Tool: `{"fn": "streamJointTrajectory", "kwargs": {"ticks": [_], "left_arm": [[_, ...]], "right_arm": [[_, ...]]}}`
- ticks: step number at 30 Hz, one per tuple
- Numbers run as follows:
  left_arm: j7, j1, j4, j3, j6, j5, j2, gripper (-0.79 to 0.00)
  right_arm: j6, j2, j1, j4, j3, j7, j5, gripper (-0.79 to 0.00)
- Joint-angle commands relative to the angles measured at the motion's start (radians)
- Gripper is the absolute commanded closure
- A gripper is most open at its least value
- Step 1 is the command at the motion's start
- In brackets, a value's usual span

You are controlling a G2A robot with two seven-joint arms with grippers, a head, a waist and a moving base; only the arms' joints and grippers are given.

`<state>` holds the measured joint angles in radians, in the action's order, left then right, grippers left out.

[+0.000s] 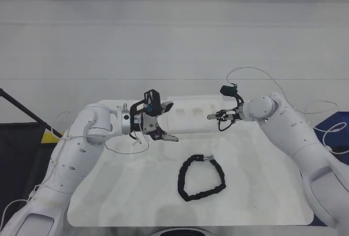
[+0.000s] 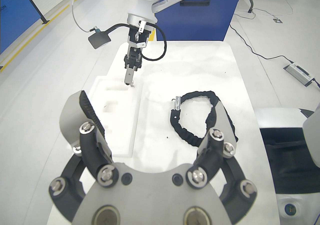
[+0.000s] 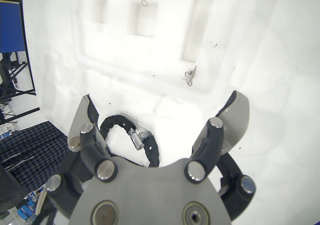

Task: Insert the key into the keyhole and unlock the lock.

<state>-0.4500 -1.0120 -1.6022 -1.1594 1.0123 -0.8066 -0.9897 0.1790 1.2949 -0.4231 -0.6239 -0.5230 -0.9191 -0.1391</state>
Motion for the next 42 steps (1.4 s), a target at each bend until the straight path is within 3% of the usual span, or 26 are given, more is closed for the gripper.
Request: {"fn": "streamJointTrajectory", "kwargs": {"ticks": [1,24,32,42], "left_arm": [[0.0,0.0,0.0,0.0,0.0,0.0,0.0,-0.785],[0.0,0.0,0.0,0.0,0.0,0.0,0.0,-0.785],[0.0,0.0,0.0,0.0,0.0,0.0,0.0,-0.785],[0.0,0.0,0.0,0.0,0.0,0.0,0.0,-0.785]], "right_arm": [[0.01,0.012,0.009,0.02,0.011,0.009,-0.021,-0.785],[0.082,0.166,0.062,0.291,0.047,0.049,-0.032,-0.785],[0.099,0.195,0.071,0.353,0.036,0.056,-0.028,-0.622],[0.096,0.218,0.077,0.391,0.047,0.089,-0.094,-0.579]]}}
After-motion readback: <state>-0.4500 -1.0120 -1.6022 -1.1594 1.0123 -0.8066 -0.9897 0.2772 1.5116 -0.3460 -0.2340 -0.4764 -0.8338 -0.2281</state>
